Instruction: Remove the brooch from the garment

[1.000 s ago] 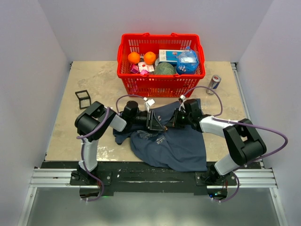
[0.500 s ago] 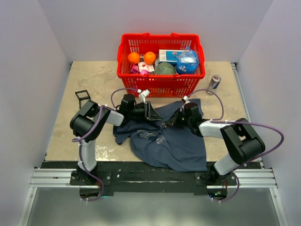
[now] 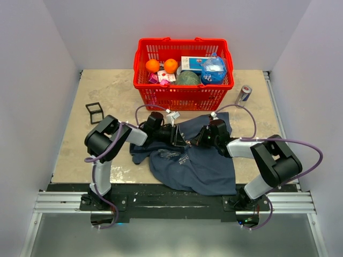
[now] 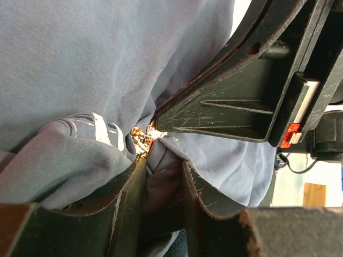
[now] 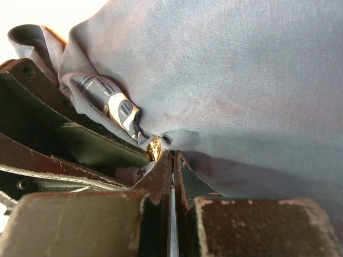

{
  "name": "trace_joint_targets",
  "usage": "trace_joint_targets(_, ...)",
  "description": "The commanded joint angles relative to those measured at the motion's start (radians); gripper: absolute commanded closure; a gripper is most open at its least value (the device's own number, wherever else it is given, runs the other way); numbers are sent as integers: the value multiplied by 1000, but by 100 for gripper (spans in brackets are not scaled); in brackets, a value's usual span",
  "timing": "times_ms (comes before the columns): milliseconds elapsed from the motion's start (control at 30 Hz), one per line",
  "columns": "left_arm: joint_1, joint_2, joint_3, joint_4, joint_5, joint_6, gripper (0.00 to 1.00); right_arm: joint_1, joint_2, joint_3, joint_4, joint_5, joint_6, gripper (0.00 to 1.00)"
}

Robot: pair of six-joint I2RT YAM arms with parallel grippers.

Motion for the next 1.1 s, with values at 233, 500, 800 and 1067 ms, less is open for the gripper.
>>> trace_joint_targets(233, -46, 94, 22, -204, -74, 132, 63, 1, -51, -20, -56, -8, -81, 69)
trace_joint_targets(500, -49, 86, 4, -204, -91, 146, 64, 2, 0, -1, -27, -41, -113, 65)
trace_joint_targets(800, -44, 45, -64, -59, -5, 129, 63, 1, -21, -13, -33, -78, -125, 73)
trace_joint_targets(1067, -44, 65, -52, -84, -8, 157, 63, -1, -6, -4, -65, -44, -164, 79)
